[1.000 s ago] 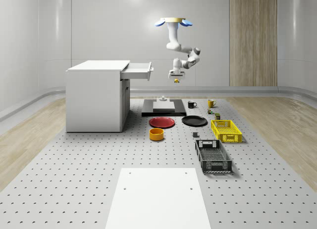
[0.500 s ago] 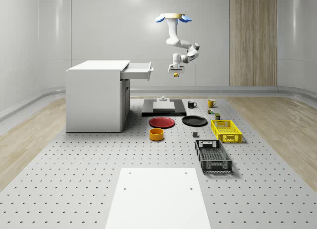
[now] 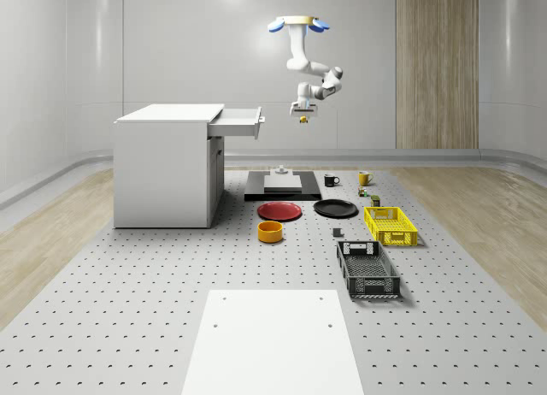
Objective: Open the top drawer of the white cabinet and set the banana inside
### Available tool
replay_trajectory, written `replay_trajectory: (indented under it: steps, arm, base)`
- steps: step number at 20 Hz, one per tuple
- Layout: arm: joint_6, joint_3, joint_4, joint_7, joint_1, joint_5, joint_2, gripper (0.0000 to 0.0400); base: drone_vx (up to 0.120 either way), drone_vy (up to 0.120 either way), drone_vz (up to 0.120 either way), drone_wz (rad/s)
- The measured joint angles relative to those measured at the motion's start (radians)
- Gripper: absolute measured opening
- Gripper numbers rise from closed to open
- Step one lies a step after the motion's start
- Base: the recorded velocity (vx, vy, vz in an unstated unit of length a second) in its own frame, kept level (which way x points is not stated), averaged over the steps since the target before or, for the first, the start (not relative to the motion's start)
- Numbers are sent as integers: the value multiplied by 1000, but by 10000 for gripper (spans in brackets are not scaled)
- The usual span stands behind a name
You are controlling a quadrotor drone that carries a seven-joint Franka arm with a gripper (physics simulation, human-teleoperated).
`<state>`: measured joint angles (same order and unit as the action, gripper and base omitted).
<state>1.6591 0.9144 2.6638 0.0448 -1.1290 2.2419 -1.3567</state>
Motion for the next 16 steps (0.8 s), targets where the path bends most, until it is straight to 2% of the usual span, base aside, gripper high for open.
replay_trajectory:
  steps: [3, 7, 16]
  arm:
    - [-1, 0, 0, 1, 1, 1, 1, 192]
    - [-2, -1, 0, 2, 2, 2, 3, 192]
    - [-5, -1, 1, 4, 5, 3, 6, 192]
  base:
    - [-107, -120, 120, 0]
    - [0, -120, 120, 0]
    - [0, -120, 4, 0]
